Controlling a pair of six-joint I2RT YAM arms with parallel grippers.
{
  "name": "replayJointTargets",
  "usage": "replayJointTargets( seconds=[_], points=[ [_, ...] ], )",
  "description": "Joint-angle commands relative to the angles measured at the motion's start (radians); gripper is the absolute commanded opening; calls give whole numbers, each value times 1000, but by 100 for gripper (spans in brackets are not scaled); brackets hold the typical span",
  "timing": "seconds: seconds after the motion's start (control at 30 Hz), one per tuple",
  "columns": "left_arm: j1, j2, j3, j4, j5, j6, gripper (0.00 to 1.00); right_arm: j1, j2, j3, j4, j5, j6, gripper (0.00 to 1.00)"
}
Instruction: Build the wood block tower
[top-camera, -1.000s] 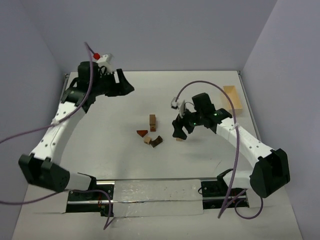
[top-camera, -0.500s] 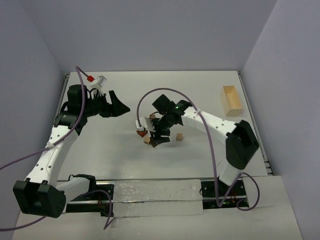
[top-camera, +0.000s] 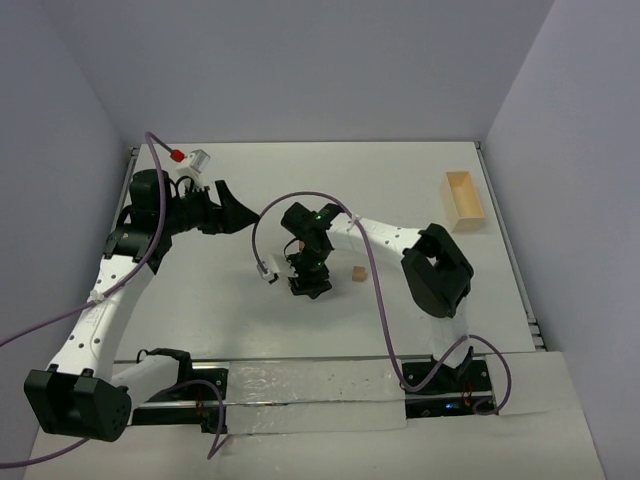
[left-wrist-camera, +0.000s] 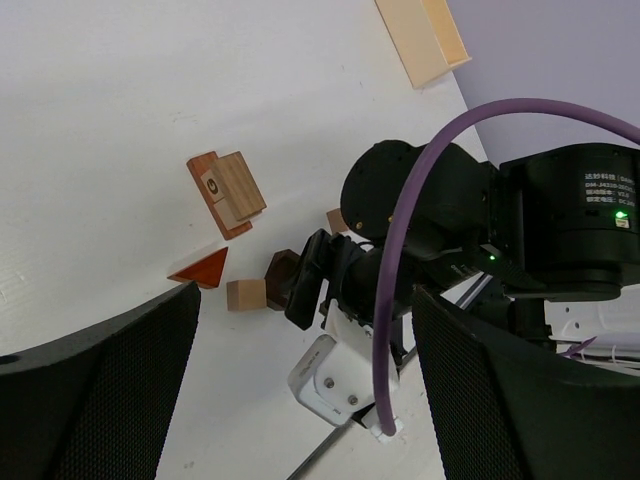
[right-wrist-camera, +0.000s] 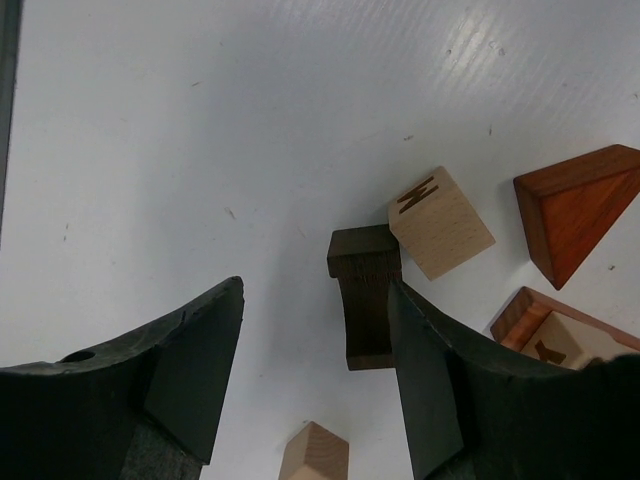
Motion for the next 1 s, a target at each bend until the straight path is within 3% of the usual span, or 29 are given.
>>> replayJointTargets(
  seconds=[0.0,0.8,0.97],
  points=[
    [5,-11,32,31,17,-10,92,11,33,49,7,39,12,66],
    [5,-23,32,19,-12,1,92,39,77,-44,138,172,-1,64],
    [5,-26,30,18,-10,0,92,49,65,-77,151,186,-15,59]
  ],
)
